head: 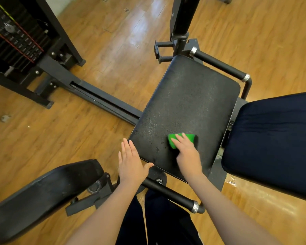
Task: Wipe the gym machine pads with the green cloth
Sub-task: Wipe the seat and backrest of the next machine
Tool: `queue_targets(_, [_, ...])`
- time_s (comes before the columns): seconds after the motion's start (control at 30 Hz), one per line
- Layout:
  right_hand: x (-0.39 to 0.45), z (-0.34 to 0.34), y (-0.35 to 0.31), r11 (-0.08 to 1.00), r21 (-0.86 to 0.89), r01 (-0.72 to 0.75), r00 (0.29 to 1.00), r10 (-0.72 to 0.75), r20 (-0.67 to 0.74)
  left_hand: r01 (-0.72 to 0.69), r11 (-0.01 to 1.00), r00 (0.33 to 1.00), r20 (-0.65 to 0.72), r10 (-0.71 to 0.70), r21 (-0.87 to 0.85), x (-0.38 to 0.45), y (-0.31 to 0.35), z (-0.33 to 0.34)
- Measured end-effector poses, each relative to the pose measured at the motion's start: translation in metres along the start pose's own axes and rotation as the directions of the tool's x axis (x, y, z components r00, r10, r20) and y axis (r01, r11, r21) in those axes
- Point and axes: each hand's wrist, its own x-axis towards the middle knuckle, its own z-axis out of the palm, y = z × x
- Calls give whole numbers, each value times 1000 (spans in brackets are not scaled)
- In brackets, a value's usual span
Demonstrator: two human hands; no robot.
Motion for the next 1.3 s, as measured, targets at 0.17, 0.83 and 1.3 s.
queue_targets(0.17, [60,25,-76,936,-61,346,931,-335,148,32,998,999,-32,-34,-58,0,0,4])
queue_targets(0.83, [-68,2,102,890,-361,279,955,-218,201,-23,993,1000,0,23,115,-1,-9,-2])
queue_targets(1.3, [26,18,-56,923,-105,371,925,-356,133,-42,993,999,-16,44,111,-9,-15,4])
